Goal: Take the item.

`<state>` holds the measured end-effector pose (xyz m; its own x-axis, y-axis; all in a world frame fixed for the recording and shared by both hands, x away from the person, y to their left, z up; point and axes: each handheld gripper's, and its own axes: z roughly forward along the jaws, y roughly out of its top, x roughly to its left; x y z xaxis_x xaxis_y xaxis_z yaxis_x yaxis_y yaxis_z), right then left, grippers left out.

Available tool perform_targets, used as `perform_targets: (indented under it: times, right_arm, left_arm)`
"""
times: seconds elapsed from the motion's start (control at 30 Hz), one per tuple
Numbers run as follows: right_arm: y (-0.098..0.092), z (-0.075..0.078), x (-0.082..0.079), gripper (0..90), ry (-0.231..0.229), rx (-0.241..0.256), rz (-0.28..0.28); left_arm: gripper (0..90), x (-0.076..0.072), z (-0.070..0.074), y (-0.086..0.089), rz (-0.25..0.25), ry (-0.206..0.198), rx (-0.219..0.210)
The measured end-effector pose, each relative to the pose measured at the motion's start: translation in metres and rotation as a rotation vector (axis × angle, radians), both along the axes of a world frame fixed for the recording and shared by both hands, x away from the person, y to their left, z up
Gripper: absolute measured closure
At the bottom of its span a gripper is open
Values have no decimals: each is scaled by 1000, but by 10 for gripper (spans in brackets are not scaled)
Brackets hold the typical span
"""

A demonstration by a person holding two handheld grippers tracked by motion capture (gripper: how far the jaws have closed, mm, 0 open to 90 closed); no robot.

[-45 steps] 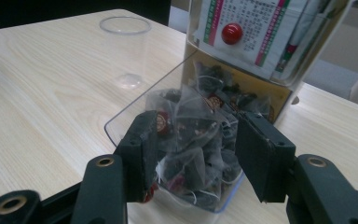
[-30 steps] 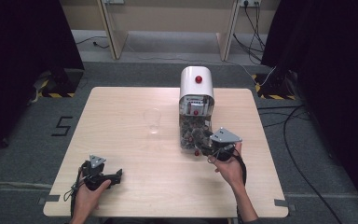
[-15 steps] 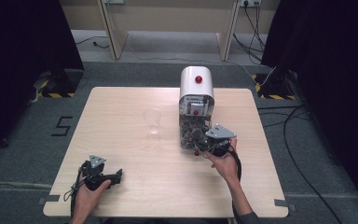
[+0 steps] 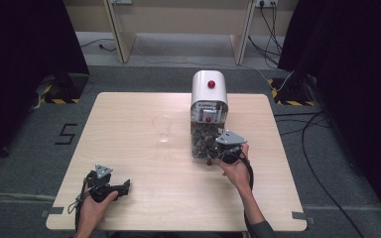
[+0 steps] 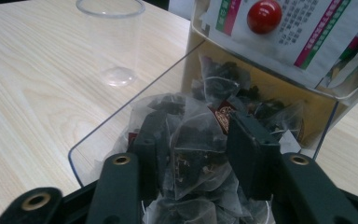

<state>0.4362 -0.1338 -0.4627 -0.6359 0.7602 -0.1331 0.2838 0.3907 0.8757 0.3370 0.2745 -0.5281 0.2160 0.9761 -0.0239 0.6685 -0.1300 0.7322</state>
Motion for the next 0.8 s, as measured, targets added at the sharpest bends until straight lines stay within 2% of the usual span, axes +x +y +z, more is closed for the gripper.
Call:
perform_targets:
  times: [0.13, 0.23, 0.47, 0.5, 0.8]
  right_arm:
    - [0, -4, 3, 647, 11, -5, -2]
    - [-3, -6, 3, 747, 18, -2, -8]
    - [-5, -5, 1, 821, 2, -6, 7]
    - [-5, -2, 0, 861, -5, 1, 22]
    - [-7, 6, -4, 900, -44, -4, 33]
  left_arm:
    - [0, 0, 0, 0, 0, 0, -1]
    - [0, 0, 0, 0, 0, 0, 0]
    - [0, 0, 0, 0, 0, 0, 0]
    - [0, 0, 0, 0, 0, 0, -1]
    - [0, 0, 0, 0, 0, 0, 0]
